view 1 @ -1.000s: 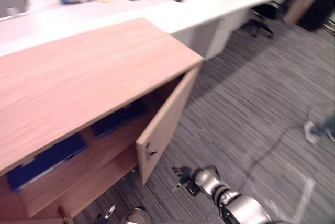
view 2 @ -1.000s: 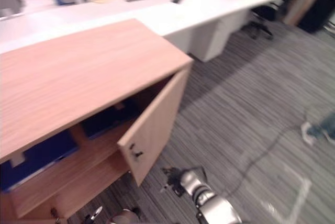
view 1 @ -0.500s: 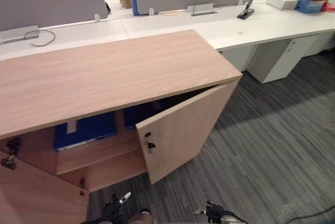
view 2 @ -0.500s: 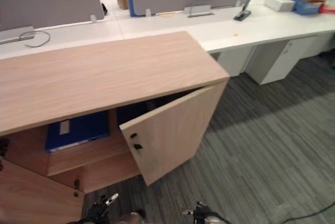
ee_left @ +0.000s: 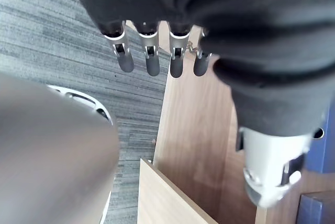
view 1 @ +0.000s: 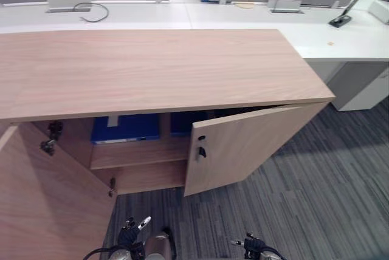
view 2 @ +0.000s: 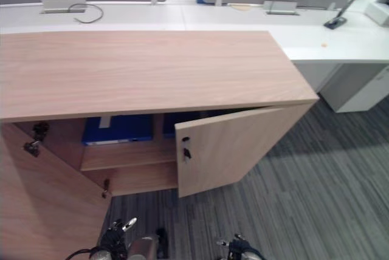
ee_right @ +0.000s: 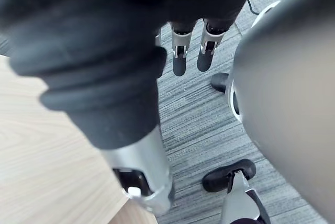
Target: Walk over to the cabinet, pick up the folder, carry it to the office cabinet, place the folder inside the office cabinet, then close the office cabinet door
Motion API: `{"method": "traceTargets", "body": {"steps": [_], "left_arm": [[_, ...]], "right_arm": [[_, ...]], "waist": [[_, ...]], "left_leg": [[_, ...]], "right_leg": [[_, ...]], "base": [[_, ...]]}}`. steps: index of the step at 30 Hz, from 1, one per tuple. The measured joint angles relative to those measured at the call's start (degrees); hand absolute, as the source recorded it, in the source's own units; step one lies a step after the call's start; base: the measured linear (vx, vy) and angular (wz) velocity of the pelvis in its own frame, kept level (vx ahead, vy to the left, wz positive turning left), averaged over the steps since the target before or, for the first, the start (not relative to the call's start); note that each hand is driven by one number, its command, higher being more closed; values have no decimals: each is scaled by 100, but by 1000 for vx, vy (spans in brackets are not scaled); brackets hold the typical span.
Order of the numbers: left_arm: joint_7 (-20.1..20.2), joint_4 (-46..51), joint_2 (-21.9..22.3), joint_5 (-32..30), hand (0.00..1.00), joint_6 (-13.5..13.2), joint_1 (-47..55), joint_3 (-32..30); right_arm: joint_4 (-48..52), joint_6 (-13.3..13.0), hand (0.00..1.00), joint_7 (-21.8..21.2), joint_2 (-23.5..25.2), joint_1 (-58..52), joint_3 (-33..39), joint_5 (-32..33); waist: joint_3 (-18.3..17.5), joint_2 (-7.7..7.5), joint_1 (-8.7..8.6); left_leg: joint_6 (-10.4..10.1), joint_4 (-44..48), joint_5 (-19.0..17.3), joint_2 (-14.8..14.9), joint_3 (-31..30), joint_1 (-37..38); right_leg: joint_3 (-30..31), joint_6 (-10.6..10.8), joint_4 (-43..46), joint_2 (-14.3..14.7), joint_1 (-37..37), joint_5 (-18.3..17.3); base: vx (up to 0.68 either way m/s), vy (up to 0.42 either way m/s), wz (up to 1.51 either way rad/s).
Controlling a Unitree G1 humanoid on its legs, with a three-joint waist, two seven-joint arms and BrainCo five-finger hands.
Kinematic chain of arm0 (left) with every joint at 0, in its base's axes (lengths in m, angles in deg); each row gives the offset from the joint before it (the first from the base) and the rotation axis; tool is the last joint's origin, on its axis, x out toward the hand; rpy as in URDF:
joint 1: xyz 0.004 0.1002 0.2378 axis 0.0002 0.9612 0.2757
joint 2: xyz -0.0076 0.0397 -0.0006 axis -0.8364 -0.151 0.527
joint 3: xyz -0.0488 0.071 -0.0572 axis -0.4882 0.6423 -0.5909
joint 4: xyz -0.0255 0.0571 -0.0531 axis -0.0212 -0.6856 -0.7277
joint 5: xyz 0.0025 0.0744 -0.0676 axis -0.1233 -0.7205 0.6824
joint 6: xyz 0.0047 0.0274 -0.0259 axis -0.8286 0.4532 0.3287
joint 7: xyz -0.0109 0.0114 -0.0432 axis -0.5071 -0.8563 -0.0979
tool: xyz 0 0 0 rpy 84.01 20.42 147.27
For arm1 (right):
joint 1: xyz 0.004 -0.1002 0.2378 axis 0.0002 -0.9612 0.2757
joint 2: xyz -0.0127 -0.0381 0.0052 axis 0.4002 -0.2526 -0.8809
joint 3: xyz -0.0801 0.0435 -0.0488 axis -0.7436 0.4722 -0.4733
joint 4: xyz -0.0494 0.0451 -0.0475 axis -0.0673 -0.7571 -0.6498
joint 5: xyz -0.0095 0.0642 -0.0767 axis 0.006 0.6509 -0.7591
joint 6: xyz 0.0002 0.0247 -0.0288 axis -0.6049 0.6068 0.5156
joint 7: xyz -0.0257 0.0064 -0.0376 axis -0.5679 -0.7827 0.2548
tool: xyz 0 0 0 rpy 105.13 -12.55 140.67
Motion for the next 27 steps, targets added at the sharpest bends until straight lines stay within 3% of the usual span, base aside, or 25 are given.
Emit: {"method": "traceTargets", "body": {"steps": [4,9,12,14,15,16,18,22,24,25,27], "left_arm": [[43,38,-42,-186,0,-1,-1,339],[224,75,-117,-392,0,-2,22,582],[332,122,-184,-534,0,-2,19,700],[360,296,-164,-631,0,-6,120,748],[378,379,-170,-634,0,-7,179,781],[401,506,-185,-647,0,-8,227,869],[428,613,-171,-672,0,-8,218,942],[450,690,-163,-790,0,-10,213,1089],[451,695,-172,-791,0,-15,231,1087],[461,727,-135,-811,0,-19,260,1121],[472,777,-148,-845,0,-23,282,1167]], "right_arm": [[67,-7,0,30,27,-49,152,51],[303,0,0,33,205,-85,360,53],[460,6,0,32,254,-172,501,48],[503,7,0,35,188,-310,583,39],[560,4,0,35,199,-342,579,36],[695,-57,0,37,206,-458,577,25],[699,-118,0,36,209,-516,533,25],[903,-140,0,31,272,-770,495,39],[909,-137,0,24,330,-810,471,35],[902,-142,0,13,331,-827,449,18],[846,-112,0,-4,258,-815,186,-87]], "waist": [[2,-18,-56],[21,-60,-28],[53,-126,-46],[51,-98,-67],[37,-114,-65],[-14,-21,-80],[-53,-24,-107],[-218,-81,-102],[-287,-138,-108],[-326,-167,-144],[-364,-208,-103]], "left_leg": [[136,-993,534,-603,-396,286],[213,-1869,939,-951,-581,733],[371,-1859,833,-1193,-732,799],[458,-1302,504,-1254,-881,761],[473,-1164,413,-1269,-1039,772],[495,-958,300,-1231,-1367,795],[457,-839,240,-1194,-1898,770],[361,-861,212,-1417,-2880,959],[233,-806,-199,-1262,-2442,934],[145,-615,-191,-1190,-2187,865],[158,-436,-239,-1228,-2250,865]], "right_leg": [[-149,-8,-105,-215,108,-1],[-357,13,-116,-406,254,-19],[-730,119,109,-679,421,-122],[-894,138,1267,-1066,475,-99],[-812,45,1721,-1158,394,-37],[-351,-181,2631,-1216,-4,48],[366,-180,2976,-925,-403,-341],[1496,67,2040,-442,-604,-516],[1624,182,1445,-357,-503,-561],[1545,205,1165,-311,-445,-571],[1541,194,943,-167,-443,-567]], "base": [[-12,67,73],[22,26,29],[85,47,50],[135,98,87],[130,116,105],[173,119,131],[203,72,140],[162,-46,131],[68,-124,97],[69,-141,65],[124,-185,43]]}}
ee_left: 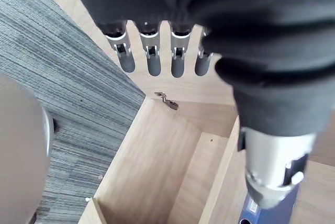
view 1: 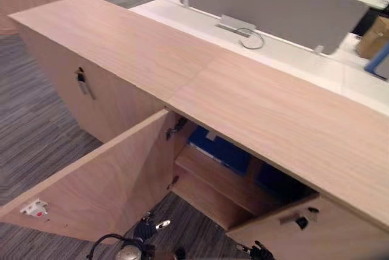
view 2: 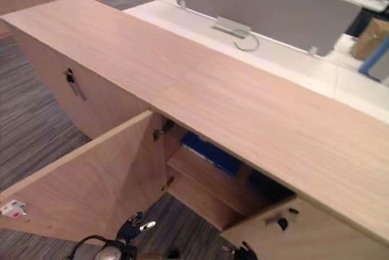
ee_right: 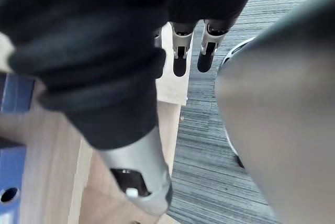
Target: Walk over to the cabinet, pick up the folder, carry it to the office cabinet, place the folder inside the office cabinet, then close the office cabinet door
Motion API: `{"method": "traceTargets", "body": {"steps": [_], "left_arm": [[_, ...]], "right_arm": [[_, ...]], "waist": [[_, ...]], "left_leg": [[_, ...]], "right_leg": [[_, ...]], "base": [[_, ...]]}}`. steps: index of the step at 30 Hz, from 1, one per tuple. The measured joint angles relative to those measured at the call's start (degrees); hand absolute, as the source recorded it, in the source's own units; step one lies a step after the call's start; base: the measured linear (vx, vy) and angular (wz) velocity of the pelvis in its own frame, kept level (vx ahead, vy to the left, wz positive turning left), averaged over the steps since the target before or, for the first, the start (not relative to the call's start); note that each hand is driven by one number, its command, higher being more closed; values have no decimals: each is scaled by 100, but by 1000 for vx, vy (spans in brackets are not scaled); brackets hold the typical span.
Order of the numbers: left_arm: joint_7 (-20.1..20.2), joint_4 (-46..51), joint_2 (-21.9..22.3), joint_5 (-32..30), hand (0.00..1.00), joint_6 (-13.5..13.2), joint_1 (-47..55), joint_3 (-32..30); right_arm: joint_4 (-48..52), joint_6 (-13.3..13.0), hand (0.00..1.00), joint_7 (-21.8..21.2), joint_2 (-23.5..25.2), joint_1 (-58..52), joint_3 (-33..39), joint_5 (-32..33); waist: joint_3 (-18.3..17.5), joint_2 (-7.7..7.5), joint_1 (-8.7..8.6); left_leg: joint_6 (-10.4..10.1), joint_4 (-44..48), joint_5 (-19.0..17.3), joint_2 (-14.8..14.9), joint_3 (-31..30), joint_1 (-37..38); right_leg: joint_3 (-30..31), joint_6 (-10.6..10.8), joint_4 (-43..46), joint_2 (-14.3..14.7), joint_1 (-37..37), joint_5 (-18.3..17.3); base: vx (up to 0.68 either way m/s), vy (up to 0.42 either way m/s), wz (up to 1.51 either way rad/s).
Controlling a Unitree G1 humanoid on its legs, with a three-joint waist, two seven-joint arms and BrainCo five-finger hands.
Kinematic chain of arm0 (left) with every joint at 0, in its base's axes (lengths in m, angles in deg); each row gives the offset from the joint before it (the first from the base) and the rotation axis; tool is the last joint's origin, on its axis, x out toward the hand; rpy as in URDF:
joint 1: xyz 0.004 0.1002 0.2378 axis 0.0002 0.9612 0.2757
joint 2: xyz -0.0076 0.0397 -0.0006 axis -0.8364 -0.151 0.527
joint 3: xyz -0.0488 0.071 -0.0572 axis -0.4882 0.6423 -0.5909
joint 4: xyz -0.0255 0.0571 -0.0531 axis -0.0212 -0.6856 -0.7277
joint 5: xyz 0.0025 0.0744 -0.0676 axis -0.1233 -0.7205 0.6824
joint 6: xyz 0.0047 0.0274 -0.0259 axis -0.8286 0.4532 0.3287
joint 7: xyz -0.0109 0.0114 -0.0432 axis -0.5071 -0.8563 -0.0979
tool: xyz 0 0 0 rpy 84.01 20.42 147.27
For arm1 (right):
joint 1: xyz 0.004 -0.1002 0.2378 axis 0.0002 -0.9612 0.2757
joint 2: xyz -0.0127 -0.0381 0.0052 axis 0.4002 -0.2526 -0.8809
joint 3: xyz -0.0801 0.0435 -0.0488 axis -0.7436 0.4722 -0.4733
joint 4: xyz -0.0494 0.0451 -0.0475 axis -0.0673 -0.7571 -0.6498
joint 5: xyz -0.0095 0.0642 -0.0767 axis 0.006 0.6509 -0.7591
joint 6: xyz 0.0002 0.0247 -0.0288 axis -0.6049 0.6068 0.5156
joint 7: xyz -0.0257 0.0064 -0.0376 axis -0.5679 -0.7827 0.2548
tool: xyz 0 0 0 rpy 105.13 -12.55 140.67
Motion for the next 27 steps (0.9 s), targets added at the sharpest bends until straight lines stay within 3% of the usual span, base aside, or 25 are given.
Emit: {"method": "traceTargets", "body": {"steps": [2,3,5,9,15,16,17,18,19,20,23,26,27], "left_arm": [[100,0,-14,4,0,-1,24,68],[186,1,-71,4,0,-23,10,209],[229,-56,-104,-2,0,-29,-8,269],[239,-176,-137,-19,0,-33,-46,252],[236,-222,-113,-13,0,-5,-69,3],[230,-227,-127,6,0,3,-77,-80],[225,-244,-145,8,0,12,-68,-202],[224,-288,-155,11,0,17,-69,-254],[225,-367,-151,85,0,18,-65,-358],[225,-383,-121,176,0,12,-49,-487],[321,-505,-176,506,0,-8,-46,-673],[643,-817,-416,531,0,15,61,-1150],[754,-961,-659,510,0,67,328,-1537]], "right_arm": [[-70,6,0,-76,-19,61,-97,-25],[-191,18,0,-93,-42,156,-91,-24],[-324,26,0,-92,-68,220,-91,-20],[-470,51,0,-79,-84,299,-95,7],[-631,70,0,-43,-138,407,-109,5],[-678,69,0,-44,-143,444,-86,5],[-736,69,0,-45,-148,508,-45,6],[-729,67,0,-46,-162,510,-40,8],[-675,63,0,-49,-216,522,9,13],[-642,67,0,-42,-240,544,151,19],[-612,66,0,-72,-258,496,186,112],[-610,70,0,-197,-274,431,430,235],[-599,70,0,-232,-275,360,634,239]], "waist": [[-41,-4,-29],[-46,-14,-34],[-74,26,-35],[-83,21,-76],[14,29,-74],[87,34,-75],[165,65,-81],[202,94,-105],[286,200,-141],[374,286,-110],[371,284,-71],[365,291,-127],[352,295,-150]], "left_leg": [[-47,25,-28,38,-108,10],[-136,28,-81,70,-208,4],[-245,42,-144,181,-295,-4],[-392,-37,-217,498,-575,47],[-512,-265,28,436,-911,15],[-524,-196,29,407,-810,-58],[-424,6,-187,660,-33,-246],[-467,222,-288,894,496,-385],[-523,617,-332,1316,1309,-581],[-452,819,-367,1349,1560,-691],[-435,573,-436,1010,1538,-676],[-380,137,-522,989,2336,-528],[-167,-241,-82,799,2257,-390]], "right_leg": [[-7,-119,-236,235,7,80],[-3,-222,-549,394,20,356],[-21,-142,-723,525,123,423],[-320,-227,-939,879,337,481],[-776,-318,-1186,868,509,542],[-913,-318,-1187,818,532,542],[-1084,-319,-1173,798,541,542],[-1161,-320,-1162,802,551,540],[-1304,-322,-1128,819,608,523],[-1369,-260,-1029,748,613,476],[-1395,-163,-825,448,491,381],[-1400,-160,-1113,200,537,381],[-1402,-164,-1253,158,582,424]], "base": [[146,-256,37],[123,-263,34],[103,-227,15],[40,-271,22],[-49,-89,38],[-109,25,46],[-123,20,48],[-155,23,55],[-109,75,55],[-88,141,46],[-19,240,26],[52,191,36],[85,88,45]]}}
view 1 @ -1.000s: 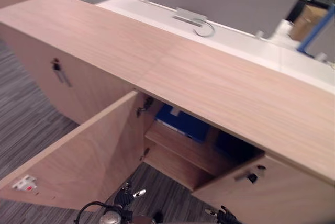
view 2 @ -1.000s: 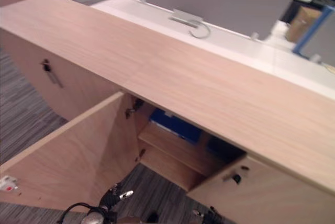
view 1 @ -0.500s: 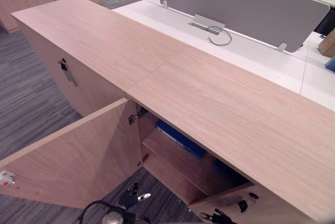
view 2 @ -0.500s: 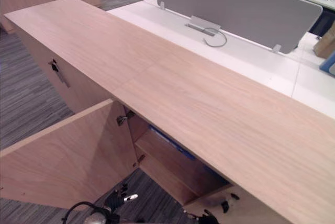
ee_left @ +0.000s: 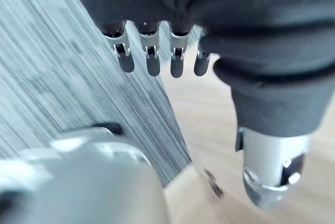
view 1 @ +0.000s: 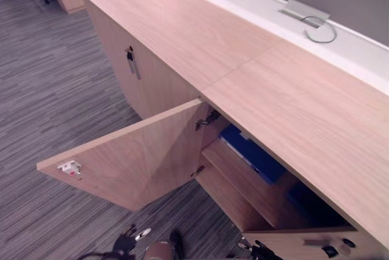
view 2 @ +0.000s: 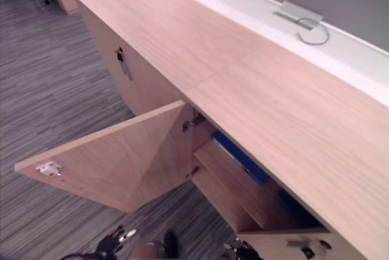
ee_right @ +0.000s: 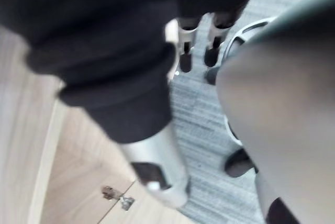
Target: Walk over to the cabinet, pick up the folder, carry it to the office cabinet, place the folder inside the office cabinet, then close the office cabinet door
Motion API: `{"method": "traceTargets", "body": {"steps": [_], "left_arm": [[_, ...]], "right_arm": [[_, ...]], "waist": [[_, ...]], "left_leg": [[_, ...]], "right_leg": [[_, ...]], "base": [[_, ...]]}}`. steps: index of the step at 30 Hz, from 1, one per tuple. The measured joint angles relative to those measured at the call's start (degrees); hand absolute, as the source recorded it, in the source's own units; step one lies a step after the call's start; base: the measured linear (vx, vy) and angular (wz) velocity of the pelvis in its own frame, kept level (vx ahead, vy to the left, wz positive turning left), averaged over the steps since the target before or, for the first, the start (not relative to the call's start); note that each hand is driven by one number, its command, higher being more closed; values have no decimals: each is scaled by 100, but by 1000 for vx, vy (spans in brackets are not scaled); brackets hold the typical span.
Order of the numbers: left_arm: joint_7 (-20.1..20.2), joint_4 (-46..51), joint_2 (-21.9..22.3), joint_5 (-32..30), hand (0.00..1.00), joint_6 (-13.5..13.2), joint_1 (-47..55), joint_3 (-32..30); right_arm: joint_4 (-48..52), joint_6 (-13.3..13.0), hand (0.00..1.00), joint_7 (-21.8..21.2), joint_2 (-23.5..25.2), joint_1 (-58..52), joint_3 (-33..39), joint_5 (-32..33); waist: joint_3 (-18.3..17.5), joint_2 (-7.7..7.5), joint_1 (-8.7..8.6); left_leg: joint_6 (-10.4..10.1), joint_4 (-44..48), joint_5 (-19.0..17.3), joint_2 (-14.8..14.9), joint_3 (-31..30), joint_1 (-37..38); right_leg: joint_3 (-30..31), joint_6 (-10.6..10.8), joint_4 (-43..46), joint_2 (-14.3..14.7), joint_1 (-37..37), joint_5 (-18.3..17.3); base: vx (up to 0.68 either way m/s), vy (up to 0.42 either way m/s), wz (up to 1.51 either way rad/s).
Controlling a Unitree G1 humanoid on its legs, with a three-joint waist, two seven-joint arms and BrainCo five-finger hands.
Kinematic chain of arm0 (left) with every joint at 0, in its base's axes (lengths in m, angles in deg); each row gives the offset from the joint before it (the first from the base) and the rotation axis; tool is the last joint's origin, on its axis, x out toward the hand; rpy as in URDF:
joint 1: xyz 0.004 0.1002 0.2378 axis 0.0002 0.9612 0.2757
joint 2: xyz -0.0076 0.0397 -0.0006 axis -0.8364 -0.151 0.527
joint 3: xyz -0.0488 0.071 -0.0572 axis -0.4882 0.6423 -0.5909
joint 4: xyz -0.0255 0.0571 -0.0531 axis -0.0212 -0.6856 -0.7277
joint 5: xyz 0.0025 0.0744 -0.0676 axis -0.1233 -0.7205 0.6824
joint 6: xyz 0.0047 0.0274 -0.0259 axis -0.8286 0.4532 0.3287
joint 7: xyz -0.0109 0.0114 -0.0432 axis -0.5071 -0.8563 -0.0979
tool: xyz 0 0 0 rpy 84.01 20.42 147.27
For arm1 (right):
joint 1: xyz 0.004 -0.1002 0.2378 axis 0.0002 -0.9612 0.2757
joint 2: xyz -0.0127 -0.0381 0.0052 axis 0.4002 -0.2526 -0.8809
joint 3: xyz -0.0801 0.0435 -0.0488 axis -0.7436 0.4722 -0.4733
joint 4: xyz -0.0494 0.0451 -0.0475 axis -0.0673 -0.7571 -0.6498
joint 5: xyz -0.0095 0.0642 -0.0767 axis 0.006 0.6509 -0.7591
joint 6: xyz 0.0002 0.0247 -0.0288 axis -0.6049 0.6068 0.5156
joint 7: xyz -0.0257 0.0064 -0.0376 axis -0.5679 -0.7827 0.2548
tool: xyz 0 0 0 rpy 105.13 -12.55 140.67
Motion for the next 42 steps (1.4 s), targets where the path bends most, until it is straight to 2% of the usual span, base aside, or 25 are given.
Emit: {"method": "traceTargets", "body": {"steps": [2,3,6,11,15,20,28,31,33,34,35,36,37,38,39,40,41,42], "left_arm": [[58,-23,-201,-5,0,45,91,-235],[111,41,-471,1,0,60,103,-489],[215,489,-942,75,0,59,120,-981],[397,778,-1511,119,0,62,342,-1604],[407,775,-1834,85,0,62,281,-1910],[349,795,-2108,-162,0,49,95,-1997],[203,795,-2076,-280,0,49,21,-2078],[89,795,-1799,-277,0,49,14,-2094],[63,795,-1568,-274,0,50,-41,-2073],[56,797,-1465,-276,0,54,-59,-2047],[57,801,-1390,-277,0,70,-58,-2050],[58,804,-1335,-276,0,75,-49,-2054],[63,804,-1238,-276,0,88,-50,-2068],[66,800,-1212,-276,0,85,-56,-2076],[66,767,-1205,-277,0,86,-39,-2088],[64,759,-1197,-277,0,89,53,-2176],[37,765,-1182,-276,0,85,63,-2296],[8,765,-1181,-268,0,70,64,-2338]], "right_arm": [[1,0,0,-24,-29,-90,15,19],[-1,1,0,-40,-70,-106,53,25],[-5,1,0,-88,-57,-106,221,215],[16,1,0,-188,-57,-142,638,227],[12,4,0,-207,-58,-150,665,245],[2,5,0,-253,-30,-252,679,245],[16,6,0,-315,-26,-253,671,241],[80,9,0,-317,-50,-252,657,242],[179,10,0,-322,-94,-223,654,248],[213,10,0,-321,-145,-213,656,249],[210,23,0,-314,-202,-223,661,248],[216,26,0,-312,-242,-238,662,248],[263,33,0,-301,-333,-328,675,249],[298,32,0,-295,-343,-359,687,257],[332,34,0,-289,-418,-339,792,266],[390,31,0,-294,-554,-271,841,259],[351,19,0,-297,-739,-276,866,231],[316,19,0,-296,-833,-266,898,218]], "waist": [[-23,-17,-10],[-56,22,-31],[-63,35,-4],[-185,132,141],[-205,162,147],[-209,179,144],[-210,187,200],[-201,233,249],[-199,292,251],[-184,338,264],[-151,365,275],[-137,393,276],[-151,336,218],[-163,291,187],[-173,376,193],[-187,363,185],[-242,466,153],[-255,534,165]], "left_leg": [[86,-392,278,-163,-127,119],[107,-936,634,-318,-373,252],[81,-1395,913,-407,-789,383],[-4,-1673,984,-211,-856,760],[-71,-1744,1028,-85,-774,822],[-81,-1766,1033,-64,-740,896],[-140,-1936,1154,-73,-760,898],[-133,-1804,1184,-128,-780,740],[-135,-1504,1182,-146,-758,373],[-136,-1395,1116,-136,-694,208],[-97,-1260,869,-115,-558,110],[-159,-1165,789,-66,-401,56],[-329,-981,537,3,7,74],[-358,-781,424,59,140,16],[-226,-195,350,248,116,-193],[-285,478,301,547,-195,-452],[-511,667,382,838,-669,-549],[-690,538,516,946,-968,-504]], "right_leg": [[-81,-3,-17,-47,2,2],[-406,-2,-27,-60,-29,2],[-759,65,-50,13,98,50],[-744,28,60,170,296,77],[-691,-60,28,291,296,137],[-612,-61,-17,310,348,138],[-613,-62,-116,339,297,138],[-643,-72,-146,322,257,128],[-759,-82,-80,249,86,110],[-801,-81,-2,229,-28,31],[-843,-26,13,192,-43,-27],[-876,-25,21,182,-28,-28],[-1064,-31,3,7,19,-16],[-1105,-25,54,-98,-31,-12],[-1079,-24,249,-269,-180,-11],[-1032,-23,532,-459,-373,-11],[-934,-19,740,-612,-584,-9],[-901,-17,877,-693,-682,-8]], "base": [[103,24,67],[116,-39,86],[123,-114,83],[63,-120,8],[8,-121,-13],[-15,-68,-10],[-59,-35,-2],[-88,-37,5],[-108,2,25],[-165,28,21],[-180,25,14],[-170,37,28],[-135,44,33],[-76,53,27],[-12,50,-5],[66,112,-13],[100,160,-10],[148,313,-2]]}}
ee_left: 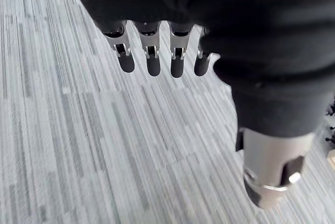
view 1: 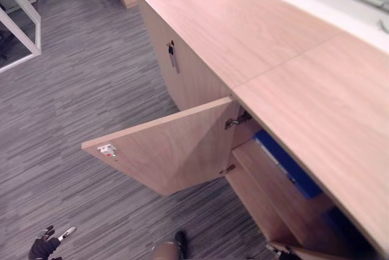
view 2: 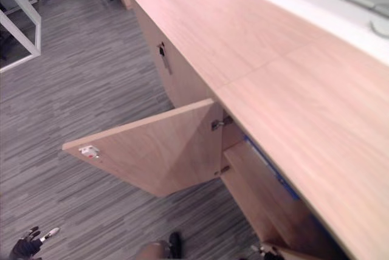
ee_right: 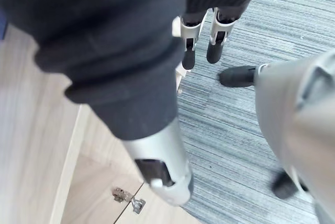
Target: Walk over to the cabinet, pick up the folder, carry it to the office cabinet, place the folder inside the office cabinet, then close the office cabinet door
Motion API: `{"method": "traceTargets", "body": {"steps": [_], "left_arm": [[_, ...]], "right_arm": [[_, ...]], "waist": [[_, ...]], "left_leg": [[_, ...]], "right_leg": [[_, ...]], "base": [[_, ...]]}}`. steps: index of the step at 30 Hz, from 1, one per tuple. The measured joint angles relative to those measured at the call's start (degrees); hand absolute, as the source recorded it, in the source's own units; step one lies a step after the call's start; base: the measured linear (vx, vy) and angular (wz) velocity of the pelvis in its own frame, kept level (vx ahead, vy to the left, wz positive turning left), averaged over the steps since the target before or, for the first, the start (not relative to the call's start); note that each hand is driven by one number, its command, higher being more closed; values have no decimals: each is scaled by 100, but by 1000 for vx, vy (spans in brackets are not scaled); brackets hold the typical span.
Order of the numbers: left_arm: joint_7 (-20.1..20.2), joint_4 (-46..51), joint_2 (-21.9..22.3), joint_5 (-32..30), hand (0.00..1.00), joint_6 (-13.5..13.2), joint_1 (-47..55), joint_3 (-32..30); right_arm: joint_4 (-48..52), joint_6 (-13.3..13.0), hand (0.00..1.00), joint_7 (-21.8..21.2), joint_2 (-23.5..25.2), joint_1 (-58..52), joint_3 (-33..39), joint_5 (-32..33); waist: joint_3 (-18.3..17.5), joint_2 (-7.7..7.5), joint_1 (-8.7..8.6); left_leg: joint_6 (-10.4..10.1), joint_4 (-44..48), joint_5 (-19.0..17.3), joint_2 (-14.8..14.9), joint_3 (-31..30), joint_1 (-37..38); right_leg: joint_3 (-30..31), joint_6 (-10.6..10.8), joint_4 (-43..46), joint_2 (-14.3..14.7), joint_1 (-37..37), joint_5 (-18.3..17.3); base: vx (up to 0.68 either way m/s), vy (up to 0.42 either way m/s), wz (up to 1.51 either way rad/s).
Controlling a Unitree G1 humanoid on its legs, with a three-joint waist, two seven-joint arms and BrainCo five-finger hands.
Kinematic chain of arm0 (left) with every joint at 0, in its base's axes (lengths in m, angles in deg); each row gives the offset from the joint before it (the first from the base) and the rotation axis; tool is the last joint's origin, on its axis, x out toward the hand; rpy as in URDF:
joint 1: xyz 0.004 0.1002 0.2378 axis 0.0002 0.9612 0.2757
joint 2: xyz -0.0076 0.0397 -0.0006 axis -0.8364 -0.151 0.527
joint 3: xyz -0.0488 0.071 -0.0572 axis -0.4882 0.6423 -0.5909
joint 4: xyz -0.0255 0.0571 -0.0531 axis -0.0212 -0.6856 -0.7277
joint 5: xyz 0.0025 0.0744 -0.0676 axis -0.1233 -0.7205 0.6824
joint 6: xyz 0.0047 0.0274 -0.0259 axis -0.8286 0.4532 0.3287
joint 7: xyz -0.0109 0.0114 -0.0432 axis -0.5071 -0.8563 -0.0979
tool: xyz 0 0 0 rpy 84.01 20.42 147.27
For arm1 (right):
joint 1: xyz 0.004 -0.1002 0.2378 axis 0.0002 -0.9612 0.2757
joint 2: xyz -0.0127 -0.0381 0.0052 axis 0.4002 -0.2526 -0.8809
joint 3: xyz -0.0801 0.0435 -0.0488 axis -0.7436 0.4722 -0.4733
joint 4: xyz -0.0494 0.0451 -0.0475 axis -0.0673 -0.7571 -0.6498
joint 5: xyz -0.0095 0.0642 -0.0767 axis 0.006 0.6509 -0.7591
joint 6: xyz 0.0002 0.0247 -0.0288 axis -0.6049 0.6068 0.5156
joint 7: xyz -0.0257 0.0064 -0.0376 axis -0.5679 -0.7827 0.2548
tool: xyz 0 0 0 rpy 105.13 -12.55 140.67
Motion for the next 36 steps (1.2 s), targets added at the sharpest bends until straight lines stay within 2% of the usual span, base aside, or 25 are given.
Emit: {"method": "traceTargets", "body": {"steps": [1,2,4,5,6,7,12,15,20,21,23,24,26,27,30,31,32,33,34,35,36], "left_arm": [[-33,-6,10,17,0,-8,1,-38],[-67,-18,29,43,0,-10,-40,-36],[-100,-32,38,53,0,-10,-199,-12],[-103,-32,38,41,0,-10,-263,9],[-103,-31,33,36,0,-10,-268,9],[-102,-30,18,11,0,-11,-255,9],[-52,-13,16,-107,0,-13,-237,201],[-14,25,15,-189,0,-21,-239,362],[11,102,28,-192,0,-19,-246,745],[11,215,47,-200,0,-18,-240,823],[2,736,137,-264,0,-15,-185,1007],[1,810,142,-281,0,-17,-195,1064],[-10,852,140,-390,0,-14,-374,1310],[-14,852,139,-409,0,-14,-452,1367],[-91,915,52,-471,0,-17,-987,1541],[-141,1150,17,-548,0,-20,-1032,1542],[-160,1446,11,-677,0,-21,-965,1537],[-167,1558,9,-774,0,-19,-899,1537],[-173,1696,10,-918,0,-14,-799,1537],[-181,1791,10,-1068,0,-5,-709,1507],[-184,1848,8,-1174,0,1,-680,1496]], "right_arm": [[-68,1,0,0,-203,23,23,-2],[-174,1,0,0,-332,96,181,-2],[-343,1,0,-7,-340,112,274,-5],[-396,38,0,-17,-266,111,343,-17],[-388,38,0,-36,-197,111,395,-17],[-361,1,0,18,-71,94,408,-73],[-329,41,0,-147,-50,13,369,-251],[-323,51,0,-188,-25,-63,323,-365],[-247,51,0,-193,-41,-91,120,-451],[-197,55,0,-193,-36,-90,104,-451],[-194,50,0,-186,-83,-87,110,-430],[-199,57,0,-180,-94,-87,112,-392],[-87,37,0,-141,-73,-69,112,99],[-60,35,0,-127,-60,-51,112,208],[-23,13,0,-94,125,-66,161,744],[-34,12,0,-67,276,-54,236,982],[-24,0,0,-63,381,-125,285,1024],[-24,-5,0,-63,421,-147,280,1007],[-30,-6,0,-62,505,-183,246,970],[-38,-2,0,-53,587,-222,152,876],[-107,29,0,12,605,-227,91,743]], "waist": [[-27,161,15],[-54,208,21],[-23,153,-125],[13,177,-161],[40,191,-160],[43,201,-164],[17,233,-245],[15,237,-344],[80,154,-346],[104,144,-341],[151,186,-328],[168,169,-326],[391,109,-317],[450,96,-315],[596,27,-422],[653,109,-435],[646,86,-410],[643,83,-387],[631,63,-334],[546,-27,-298],[466,-71,-267]], "left_leg": [[-292,-503,508,172,-656,211],[-454,-869,481,-62,-1079,391],[-522,-888,320,-462,-1086,417],[-456,-905,116,-566,-1028,564],[-417,-920,9,-583,-985,654],[-371,-1014,-101,-600,-924,823],[-383,-1180,-78,-492,-761,901],[-438,-1196,-16,-402,-788,920],[-479,-1197,26,-314,-824,1075],[-479,-950,-92,-302,-818,972],[-480,241,-702,-207,-801,504],[-475,454,-829,-185,-761,470],[-336,1033,-1193,-148,-411,480],[-298,1141,-1239,-156,-318,462],[22,1469,-1303,-274,-64,165],[396,1151,-1152,-201,270,237],[474,857,-1002,-246,437,449],[495,707,-951,-268,526,542],[490,334,-779,-364,689,718],[441,-108,-564,-483,857,819],[390,-375,-419,-564,959,804]], "right_leg": [[56,8,340,-183,-218,-5],[217,59,680,-485,-493,0],[232,119,820,-918,-490,65],[284,121,815,-1035,-371,93],[329,126,804,-1057,-313,106],[386,228,719,-1064,-222,174],[476,591,240,-838,-166,403],[467,598,222,-733,-125,412],[455,581,213,-633,24,418],[463,578,245,-629,32,418],[578,578,469,-575,14,423],[639,577,536,-573,-5,424],[1044,410,753,-640,-144,558],[1139,321,762,-653,-212,628],[1154,-116,460,-751,-496,1405],[1095,-305,805,-697,-554,1456],[1034,-324,2121,-679,-592,837],[949,-322,2376,-639,-514,659],[584,-222,2523,-577,-260,377],[115,-81,2132,-434,54,55],[-104,-55,1518,-243,218,-118]], "base": [[145,409,-12],[138,424,2],[37,374,34],[-3,320,24],[-1,232,-14],[-14,119,-24],[-80,-5,-27],[-72,-68,-3],[-55,-41,2],[-65,9,-5],[-69,56,-17],[-74,124,-46],[-108,187,-75],[-151,221,-68],[-210,256,-45],[-273,346,-74],[-245,345,-78],[-146,290,-69],[-62,176,-66],[-53,140,-67],[-31,53,-53]]}}
